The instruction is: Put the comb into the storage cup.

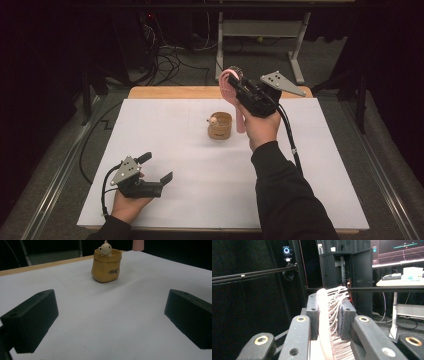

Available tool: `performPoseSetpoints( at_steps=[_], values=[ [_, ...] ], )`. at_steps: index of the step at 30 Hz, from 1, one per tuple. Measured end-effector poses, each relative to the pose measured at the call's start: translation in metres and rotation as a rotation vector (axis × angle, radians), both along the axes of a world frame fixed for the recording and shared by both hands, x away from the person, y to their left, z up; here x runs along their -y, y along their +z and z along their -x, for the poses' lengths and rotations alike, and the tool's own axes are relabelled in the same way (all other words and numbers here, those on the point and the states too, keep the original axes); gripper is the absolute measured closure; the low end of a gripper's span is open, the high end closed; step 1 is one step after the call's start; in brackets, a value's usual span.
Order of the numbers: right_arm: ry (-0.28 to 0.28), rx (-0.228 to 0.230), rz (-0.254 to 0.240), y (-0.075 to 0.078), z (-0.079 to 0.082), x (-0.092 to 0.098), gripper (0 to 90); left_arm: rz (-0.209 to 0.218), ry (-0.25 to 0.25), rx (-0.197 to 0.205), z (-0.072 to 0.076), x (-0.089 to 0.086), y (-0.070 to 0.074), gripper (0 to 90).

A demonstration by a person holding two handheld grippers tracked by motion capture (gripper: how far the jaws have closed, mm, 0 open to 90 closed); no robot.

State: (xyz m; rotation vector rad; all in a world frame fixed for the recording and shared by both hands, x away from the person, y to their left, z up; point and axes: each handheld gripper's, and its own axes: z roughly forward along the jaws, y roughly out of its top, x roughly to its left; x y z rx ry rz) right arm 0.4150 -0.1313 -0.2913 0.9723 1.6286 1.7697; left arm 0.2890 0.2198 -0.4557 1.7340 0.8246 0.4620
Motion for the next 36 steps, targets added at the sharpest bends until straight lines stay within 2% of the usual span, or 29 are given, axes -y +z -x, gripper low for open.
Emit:
performPoseSetpoints(
  at_steps=[22,36],
  values=[
    [0.006,0.013,-0.001,0.006,-0.021,-0.025,76.3,0.013,0.013,-0.008,-0.001,-0.003,0.0,0.0],
    [0.017,0.0,-0.005,-0.002,-0.039,-0.04,76.0,0.027,0.033,-0.007,-0.001,-0.008,0.0,0.0]
  ],
)
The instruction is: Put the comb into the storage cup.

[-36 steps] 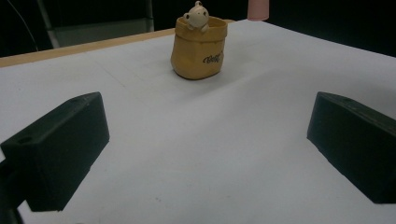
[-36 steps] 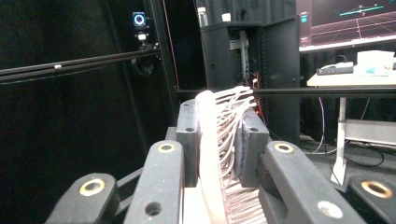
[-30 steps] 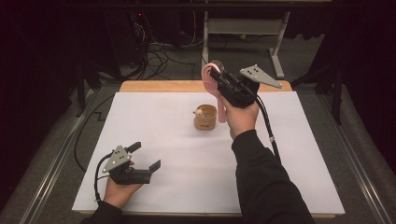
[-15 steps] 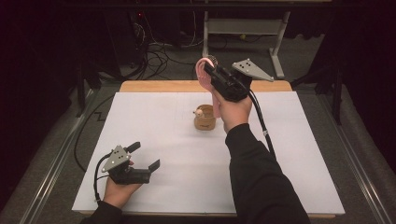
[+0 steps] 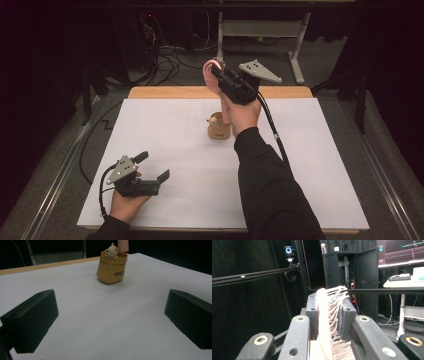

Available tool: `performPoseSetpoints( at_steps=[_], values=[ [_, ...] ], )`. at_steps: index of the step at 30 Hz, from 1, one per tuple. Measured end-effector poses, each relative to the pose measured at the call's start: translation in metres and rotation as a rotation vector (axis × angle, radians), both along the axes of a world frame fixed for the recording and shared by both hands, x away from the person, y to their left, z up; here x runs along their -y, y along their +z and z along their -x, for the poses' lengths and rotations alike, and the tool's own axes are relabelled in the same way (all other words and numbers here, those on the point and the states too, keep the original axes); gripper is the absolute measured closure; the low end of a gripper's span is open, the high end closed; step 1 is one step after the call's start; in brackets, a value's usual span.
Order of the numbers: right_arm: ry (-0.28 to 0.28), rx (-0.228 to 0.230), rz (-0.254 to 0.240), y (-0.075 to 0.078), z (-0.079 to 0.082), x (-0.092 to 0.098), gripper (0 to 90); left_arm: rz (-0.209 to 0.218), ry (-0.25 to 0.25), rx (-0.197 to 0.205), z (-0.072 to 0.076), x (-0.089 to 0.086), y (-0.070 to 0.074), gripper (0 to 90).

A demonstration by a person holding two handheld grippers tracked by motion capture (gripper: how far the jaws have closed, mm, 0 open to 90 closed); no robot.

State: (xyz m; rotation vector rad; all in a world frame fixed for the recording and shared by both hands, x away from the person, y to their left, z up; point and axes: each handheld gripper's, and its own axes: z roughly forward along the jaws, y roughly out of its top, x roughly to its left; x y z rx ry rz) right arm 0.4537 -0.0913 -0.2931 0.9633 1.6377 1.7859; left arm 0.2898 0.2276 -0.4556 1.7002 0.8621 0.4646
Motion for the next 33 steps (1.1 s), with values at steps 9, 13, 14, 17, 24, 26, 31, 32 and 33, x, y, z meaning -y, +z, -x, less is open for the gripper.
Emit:
performPoseSetpoints(
  at_steps=[9,13,14,17,24,26,31,32,33],
  values=[
    [0.006,-0.008,-0.001,-0.008,-0.006,-0.004,75.8,0.007,0.006,0.006,0.001,-0.001,0.001,0.0],
    [0.006,-0.01,0.004,-0.013,-0.008,-0.006,75.8,0.004,0.009,0.004,0.001,-0.002,0.001,0.0],
    [0.005,-0.014,0.003,-0.014,-0.009,-0.005,75.8,0.004,0.009,0.003,0.001,-0.002,0.0,0.0],
    [-0.001,-0.021,0.004,-0.018,-0.011,-0.004,75.7,-0.002,0.009,0.001,0.001,-0.002,0.0,0.0],
    [-0.005,-0.028,0.014,-0.026,-0.013,-0.004,75.4,0.002,0.009,-0.001,0.0,-0.002,0.0,0.0],
    [-0.001,-0.026,0.018,-0.027,-0.013,-0.005,75.4,0.002,0.008,-0.001,0.001,-0.002,0.0,0.0],
    [0.0,-0.023,0.03,-0.03,-0.013,-0.007,75.3,0.004,0.01,0.001,0.001,-0.002,0.0,0.0],
    [0.001,-0.022,0.031,-0.03,-0.013,-0.008,75.2,0.005,0.01,0.001,0.001,-0.002,0.0,0.0],
    [0.002,-0.022,0.031,-0.031,-0.013,-0.008,75.2,0.005,0.008,0.0,0.001,-0.003,0.0,0.0]
  ],
)
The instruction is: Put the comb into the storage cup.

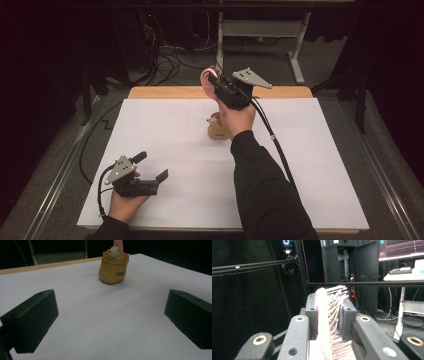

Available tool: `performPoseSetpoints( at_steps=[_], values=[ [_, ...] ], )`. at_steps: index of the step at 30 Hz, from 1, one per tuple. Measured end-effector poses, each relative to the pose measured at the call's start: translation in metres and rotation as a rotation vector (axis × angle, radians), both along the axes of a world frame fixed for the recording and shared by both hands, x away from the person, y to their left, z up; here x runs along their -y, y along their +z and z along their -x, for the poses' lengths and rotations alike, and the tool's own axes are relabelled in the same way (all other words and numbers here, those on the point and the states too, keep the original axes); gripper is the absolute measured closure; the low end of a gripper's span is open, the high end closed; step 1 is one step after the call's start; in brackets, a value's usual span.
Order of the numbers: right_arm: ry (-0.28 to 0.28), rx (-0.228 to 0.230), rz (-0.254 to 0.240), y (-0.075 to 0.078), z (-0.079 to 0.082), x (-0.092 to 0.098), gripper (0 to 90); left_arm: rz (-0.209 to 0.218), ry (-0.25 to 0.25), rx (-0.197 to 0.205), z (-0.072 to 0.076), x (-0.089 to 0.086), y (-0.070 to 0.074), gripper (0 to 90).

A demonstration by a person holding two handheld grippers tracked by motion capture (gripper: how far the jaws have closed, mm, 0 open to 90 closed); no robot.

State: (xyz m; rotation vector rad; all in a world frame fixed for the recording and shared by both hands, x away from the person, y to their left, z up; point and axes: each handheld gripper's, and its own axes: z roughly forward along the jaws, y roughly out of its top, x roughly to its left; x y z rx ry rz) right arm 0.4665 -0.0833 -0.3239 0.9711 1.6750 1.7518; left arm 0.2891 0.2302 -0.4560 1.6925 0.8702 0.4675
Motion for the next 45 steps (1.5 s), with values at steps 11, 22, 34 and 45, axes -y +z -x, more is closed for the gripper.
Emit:
performPoseSetpoints(
  at_steps=[11,22,34,45],
  values=[
    [-0.011,-0.025,-0.003,-0.014,-0.003,0.005,75.0,-0.002,-0.001,-0.004,0.0,0.0,-0.001,0.0],
    [-0.008,-0.039,0.026,-0.028,-0.001,0.002,73.9,-0.004,-0.002,-0.004,-0.001,0.001,-0.001,0.0],
    [-0.015,-0.046,0.033,-0.033,-0.001,0.0,71.8,-0.008,-0.003,-0.006,-0.001,0.001,-0.001,0.0],
    [-0.004,-0.042,0.051,-0.035,-0.001,-0.01,68.3,-0.009,-0.006,-0.007,-0.001,0.002,-0.001,0.0]
  ],
)
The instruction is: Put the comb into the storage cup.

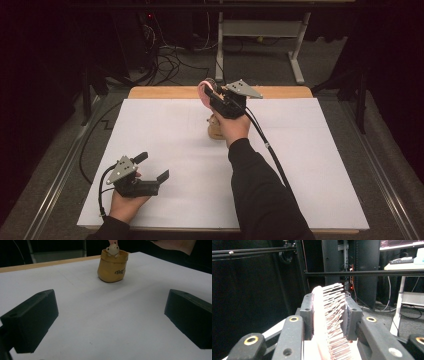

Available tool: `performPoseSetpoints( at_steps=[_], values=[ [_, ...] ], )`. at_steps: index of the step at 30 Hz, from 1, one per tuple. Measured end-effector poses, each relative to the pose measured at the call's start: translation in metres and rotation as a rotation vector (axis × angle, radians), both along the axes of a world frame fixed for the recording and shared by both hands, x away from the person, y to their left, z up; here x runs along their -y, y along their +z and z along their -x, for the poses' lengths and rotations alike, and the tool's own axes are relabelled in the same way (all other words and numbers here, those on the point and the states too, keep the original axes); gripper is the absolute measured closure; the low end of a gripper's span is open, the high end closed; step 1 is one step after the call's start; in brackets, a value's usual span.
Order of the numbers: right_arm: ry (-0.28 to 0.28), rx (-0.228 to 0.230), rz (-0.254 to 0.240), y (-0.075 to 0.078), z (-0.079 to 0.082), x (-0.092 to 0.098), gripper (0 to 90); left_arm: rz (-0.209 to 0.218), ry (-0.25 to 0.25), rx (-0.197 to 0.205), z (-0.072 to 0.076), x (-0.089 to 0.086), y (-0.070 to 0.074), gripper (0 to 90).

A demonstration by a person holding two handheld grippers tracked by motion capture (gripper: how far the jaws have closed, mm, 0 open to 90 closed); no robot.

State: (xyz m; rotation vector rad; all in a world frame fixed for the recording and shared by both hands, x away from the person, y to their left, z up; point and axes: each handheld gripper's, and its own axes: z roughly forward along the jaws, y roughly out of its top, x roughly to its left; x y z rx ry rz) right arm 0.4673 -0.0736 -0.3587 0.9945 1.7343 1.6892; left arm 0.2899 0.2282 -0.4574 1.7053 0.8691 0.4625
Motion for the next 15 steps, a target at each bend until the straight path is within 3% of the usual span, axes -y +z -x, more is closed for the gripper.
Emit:
performPoseSetpoints(
  at_steps=[7,15],
  values=[
    [0.012,-0.006,0.002,-0.001,0.0,-0.006,65.4,0.0,0.0,0.0,0.0,0.0,0.0,0.0],
    [0.012,-0.003,0.037,0.0,0.0,-0.013,61.9,0.001,0.0,-0.001,0.0,0.0,0.0,0.0]
  ],
)
